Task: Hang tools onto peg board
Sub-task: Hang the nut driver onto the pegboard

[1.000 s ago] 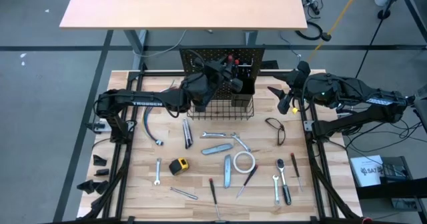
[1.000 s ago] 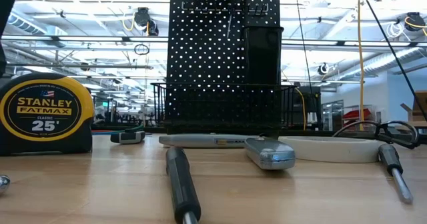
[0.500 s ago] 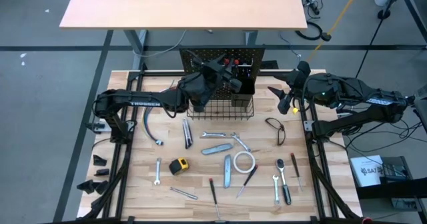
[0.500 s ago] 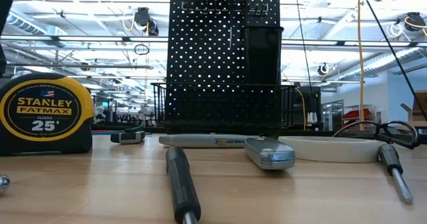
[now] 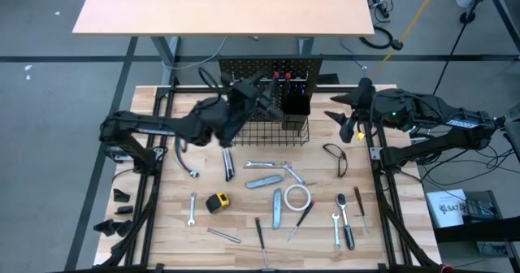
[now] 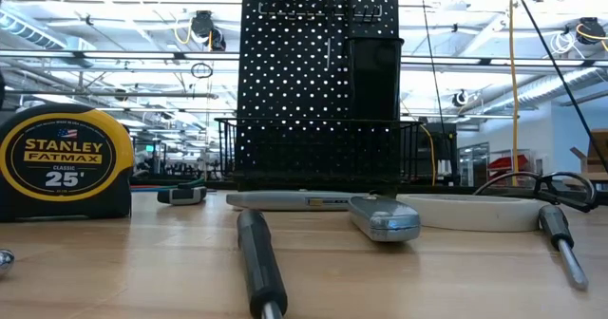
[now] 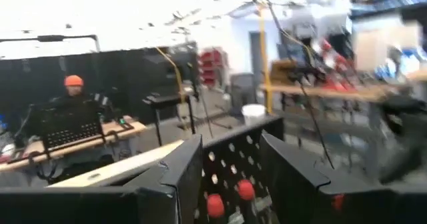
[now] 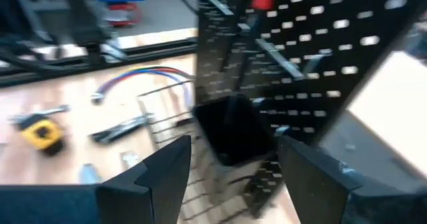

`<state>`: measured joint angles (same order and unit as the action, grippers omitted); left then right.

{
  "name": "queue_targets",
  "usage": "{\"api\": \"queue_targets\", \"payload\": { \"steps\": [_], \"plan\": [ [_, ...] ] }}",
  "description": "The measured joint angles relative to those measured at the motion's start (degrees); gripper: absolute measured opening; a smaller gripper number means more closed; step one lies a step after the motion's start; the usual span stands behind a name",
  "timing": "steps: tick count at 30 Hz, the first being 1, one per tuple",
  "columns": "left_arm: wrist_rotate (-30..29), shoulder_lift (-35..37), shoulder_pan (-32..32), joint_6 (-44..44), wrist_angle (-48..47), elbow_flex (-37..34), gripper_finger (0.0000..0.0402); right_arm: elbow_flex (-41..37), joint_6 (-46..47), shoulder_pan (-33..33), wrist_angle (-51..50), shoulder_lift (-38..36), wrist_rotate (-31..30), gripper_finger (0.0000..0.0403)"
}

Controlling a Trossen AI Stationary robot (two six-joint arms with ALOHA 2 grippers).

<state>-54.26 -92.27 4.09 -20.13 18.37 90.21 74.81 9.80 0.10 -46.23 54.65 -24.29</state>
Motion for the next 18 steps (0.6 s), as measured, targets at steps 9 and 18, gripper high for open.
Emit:
{"api": "queue_targets", "payload": {
  "steps": [9,18],
  "plan": [
    [6.7,12.5,6.5,19.0,-31.7,-0.3,0.0152,0.0,4.8,3.4,2.7,3.4,8.2,0.0222],
    [20.0,20.2,12.6,30.6,-52.0,-4.4,0.0152,0.0,14.3,11.6,2.1,12.0,13.4,0.0222]
  ]
}}
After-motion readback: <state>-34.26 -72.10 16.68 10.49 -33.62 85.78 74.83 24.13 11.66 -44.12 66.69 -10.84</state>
